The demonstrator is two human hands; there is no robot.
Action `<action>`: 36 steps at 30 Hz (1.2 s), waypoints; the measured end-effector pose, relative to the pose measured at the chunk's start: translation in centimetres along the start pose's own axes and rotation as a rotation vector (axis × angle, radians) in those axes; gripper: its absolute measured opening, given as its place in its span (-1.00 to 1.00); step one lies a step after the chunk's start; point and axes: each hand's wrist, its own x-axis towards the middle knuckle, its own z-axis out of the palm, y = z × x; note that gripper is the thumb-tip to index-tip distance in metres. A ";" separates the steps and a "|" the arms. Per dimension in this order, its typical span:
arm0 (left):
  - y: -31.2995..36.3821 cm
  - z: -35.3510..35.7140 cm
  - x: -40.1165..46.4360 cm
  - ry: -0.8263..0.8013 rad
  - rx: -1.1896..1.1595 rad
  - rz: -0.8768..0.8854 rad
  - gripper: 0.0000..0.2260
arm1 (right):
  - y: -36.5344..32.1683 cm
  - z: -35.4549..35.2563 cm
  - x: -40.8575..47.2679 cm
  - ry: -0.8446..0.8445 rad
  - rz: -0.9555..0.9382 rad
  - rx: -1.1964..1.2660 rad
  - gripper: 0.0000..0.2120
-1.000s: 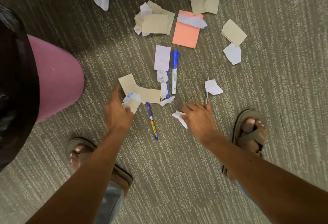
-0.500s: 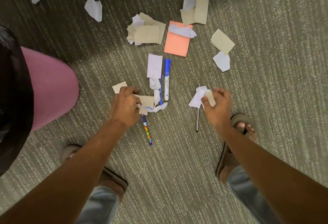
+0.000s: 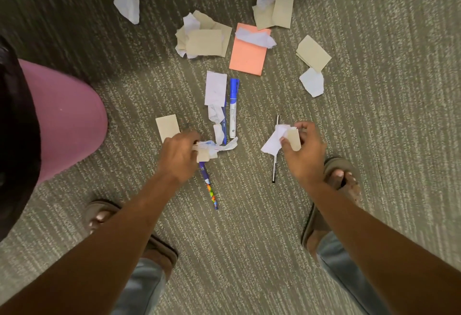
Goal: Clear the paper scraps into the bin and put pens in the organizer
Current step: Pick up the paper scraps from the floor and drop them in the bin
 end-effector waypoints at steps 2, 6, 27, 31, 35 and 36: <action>-0.8 -0.6 -0.3 -0.024 -0.221 -0.066 -0.75 | -0.2 0.1 -1.1 -0.027 -0.024 0.049 -0.65; -3.3 -1.9 -0.4 0.012 -0.440 -0.252 -0.74 | -1.2 1.3 -2.5 -0.248 -0.228 -0.026 -0.79; -2.5 0.3 -0.6 0.419 -0.631 -0.597 -0.66 | -4.1 8.1 -4.8 -0.458 -0.602 -0.347 -0.86; -3.0 0.3 -2.5 0.415 -0.963 -0.644 -0.62 | -4.8 7.2 -4.9 -0.450 -0.476 -0.214 -0.71; -4.4 0.8 -4.0 0.321 -0.876 -0.744 -0.79 | -6.1 7.5 -3.8 -0.517 -0.473 -0.353 -0.37; -4.6 1.0 -4.1 0.304 -0.816 -0.724 -0.80 | -6.5 7.8 -3.3 -0.544 -0.449 -0.437 -0.31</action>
